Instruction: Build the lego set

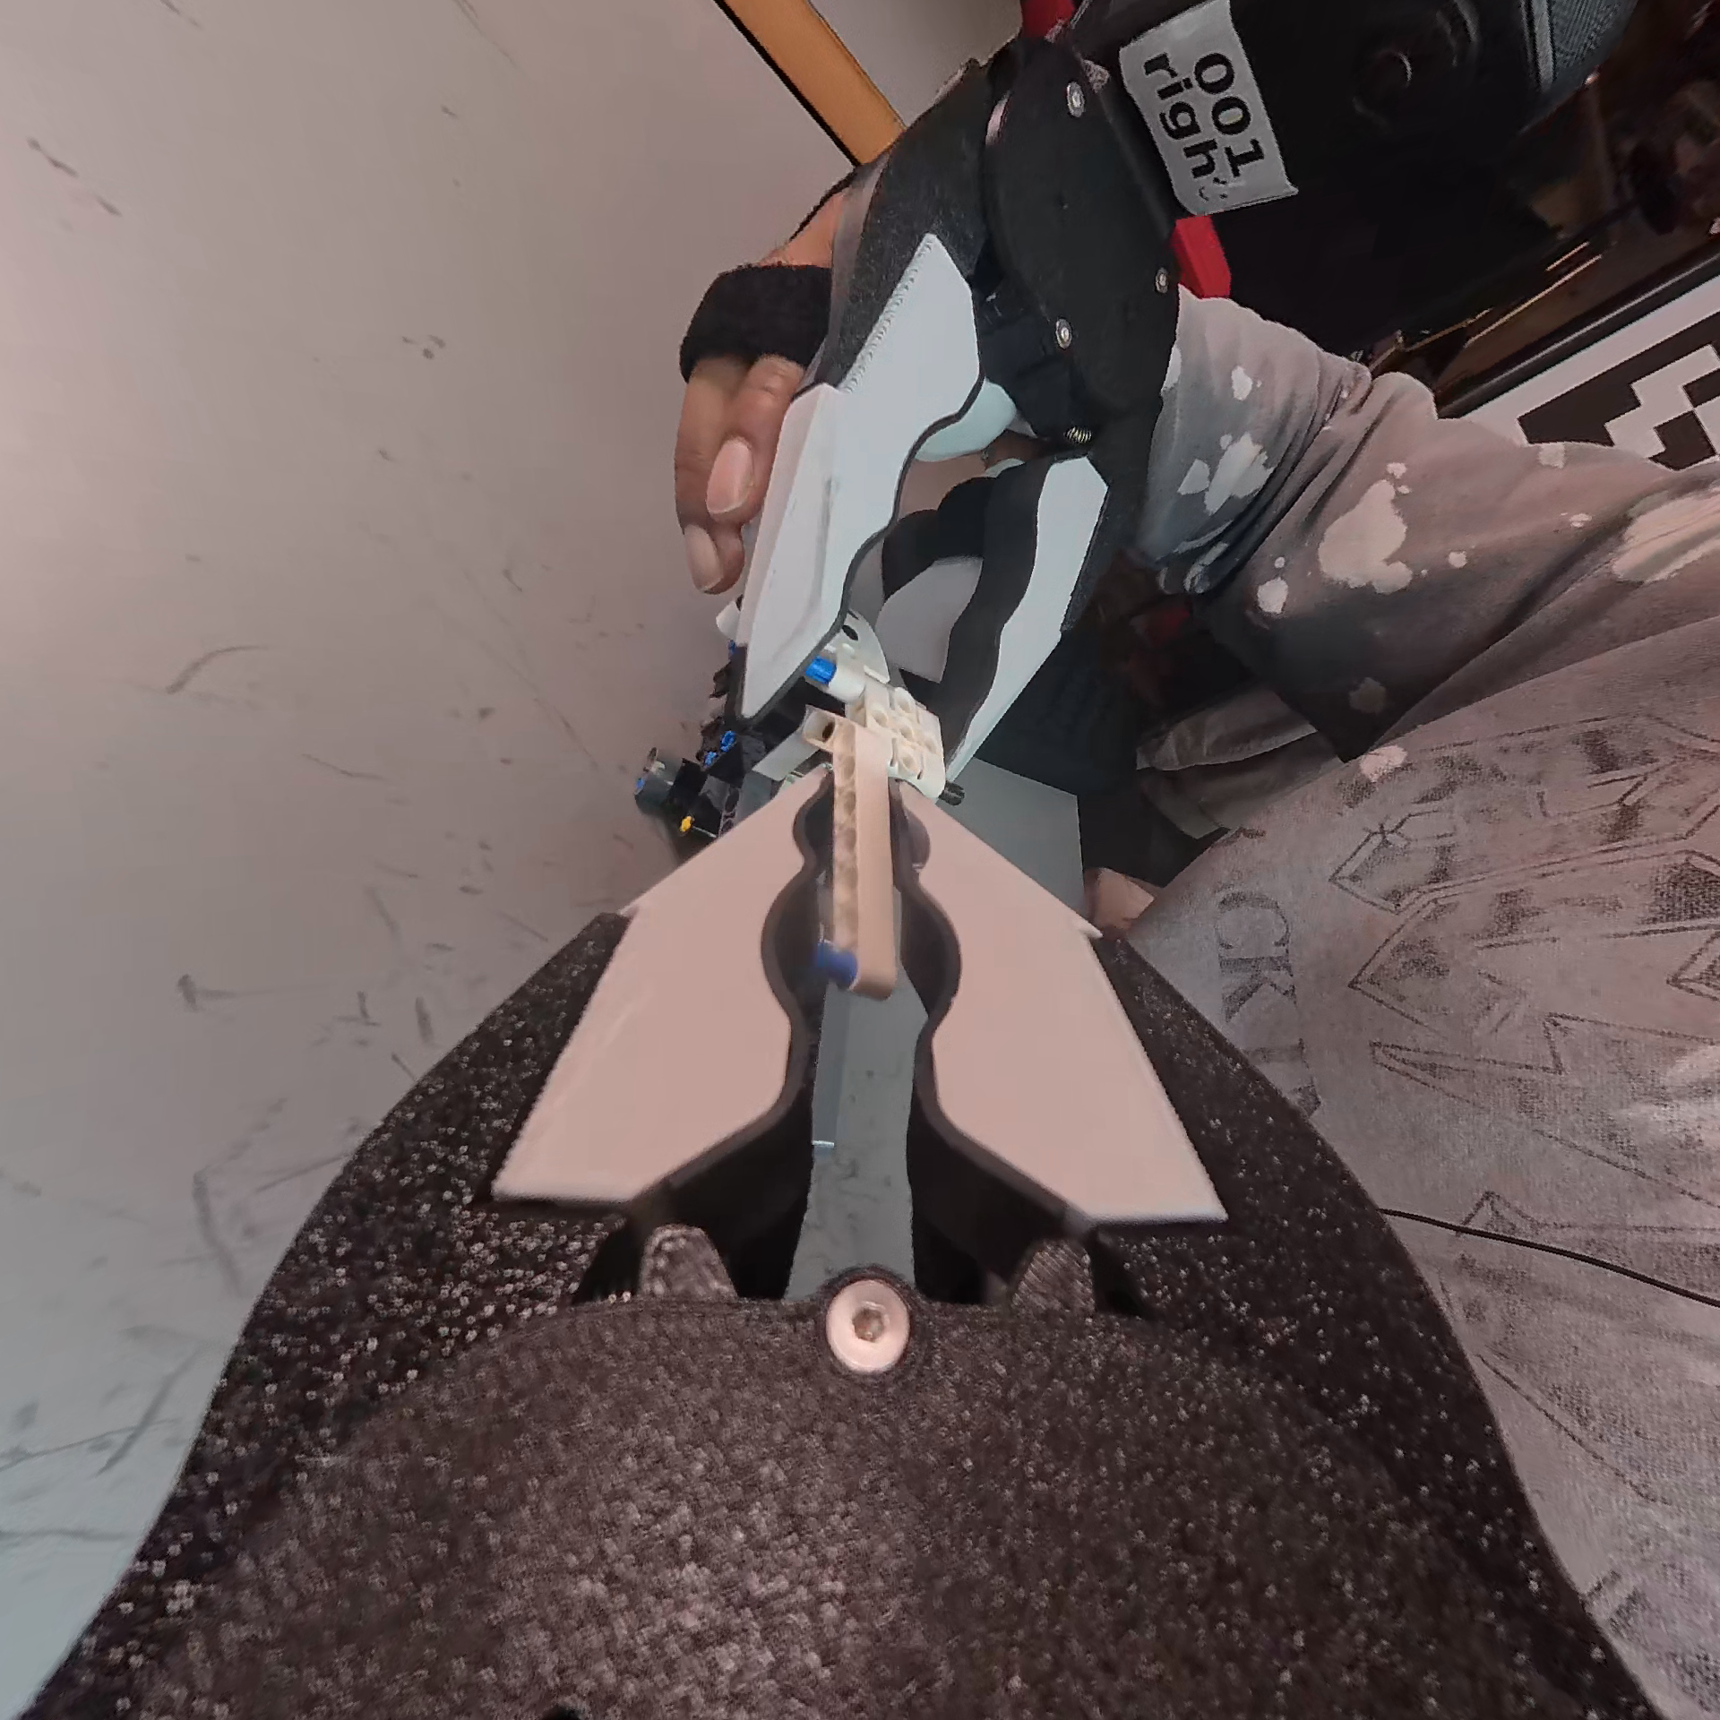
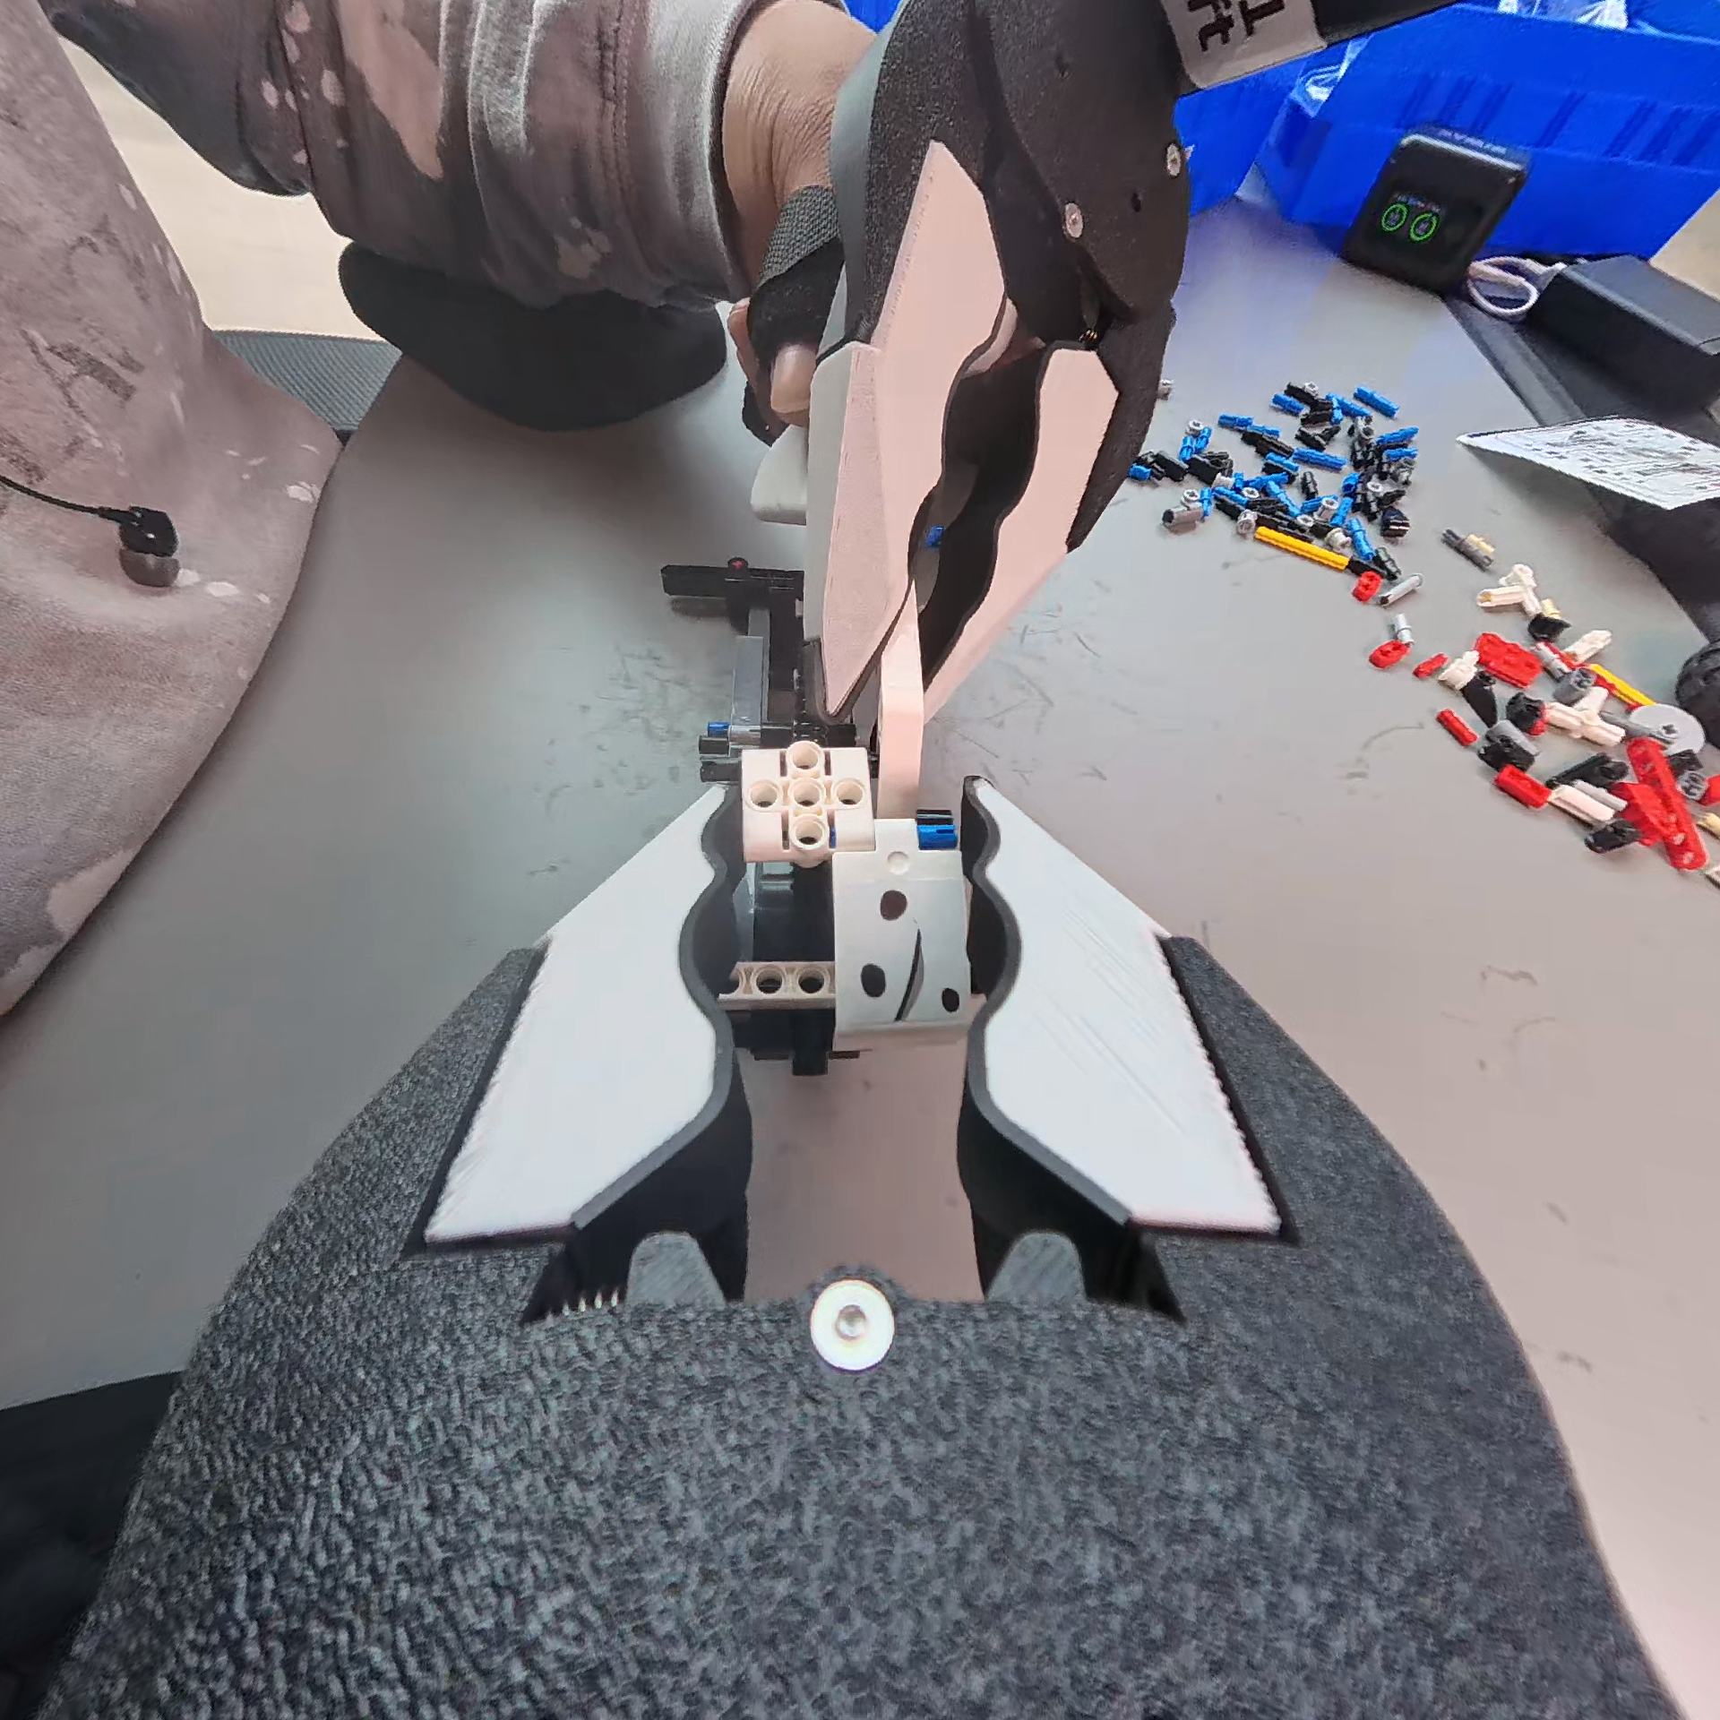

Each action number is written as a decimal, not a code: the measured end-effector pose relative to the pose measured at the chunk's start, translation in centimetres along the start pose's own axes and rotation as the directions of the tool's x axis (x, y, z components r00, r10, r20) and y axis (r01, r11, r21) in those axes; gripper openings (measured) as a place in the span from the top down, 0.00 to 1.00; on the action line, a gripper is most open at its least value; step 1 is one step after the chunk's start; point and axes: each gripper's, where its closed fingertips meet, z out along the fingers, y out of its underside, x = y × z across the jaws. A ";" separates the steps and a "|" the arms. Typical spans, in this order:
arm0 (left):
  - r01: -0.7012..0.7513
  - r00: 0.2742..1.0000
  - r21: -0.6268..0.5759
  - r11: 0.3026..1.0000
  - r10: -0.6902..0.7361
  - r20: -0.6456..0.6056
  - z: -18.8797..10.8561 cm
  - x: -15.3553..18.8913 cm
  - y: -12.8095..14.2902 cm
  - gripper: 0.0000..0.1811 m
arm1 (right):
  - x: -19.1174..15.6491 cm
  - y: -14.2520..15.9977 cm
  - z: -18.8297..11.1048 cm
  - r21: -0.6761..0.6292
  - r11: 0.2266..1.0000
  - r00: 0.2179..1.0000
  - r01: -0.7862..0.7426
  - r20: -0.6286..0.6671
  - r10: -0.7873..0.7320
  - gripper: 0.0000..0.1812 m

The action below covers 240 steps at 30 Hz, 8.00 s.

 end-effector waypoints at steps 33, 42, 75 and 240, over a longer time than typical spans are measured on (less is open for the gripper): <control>-0.105 0.989 0.011 0.994 0.103 0.103 -1.8 -0.6 -0.3 0.95 | -0.1 -1.1 -0.4 -0.085 0.990 0.980 0.114 -0.152 -0.126 0.87; -0.017 1.000 0.039 0.999 0.018 -0.022 -1.6 -0.4 -0.4 0.95 | 0.5 -0.4 0.4 -0.209 0.965 0.979 0.161 -0.088 -0.183 0.75; -0.296 0.930 0.449 0.843 0.148 0.336 -12.9 -2.7 1.3 0.64 | -0.5 2.1 -1.8 -0.089 0.986 0.957 -0.143 -0.268 0.115 0.45; -0.647 0.531 0.336 0.684 0.089 0.843 -21.1 -7.8 -6.1 0.83 | 38.3 -10.7 -9.4 0.155 0.986 0.412 0.057 -0.904 0.118 0.60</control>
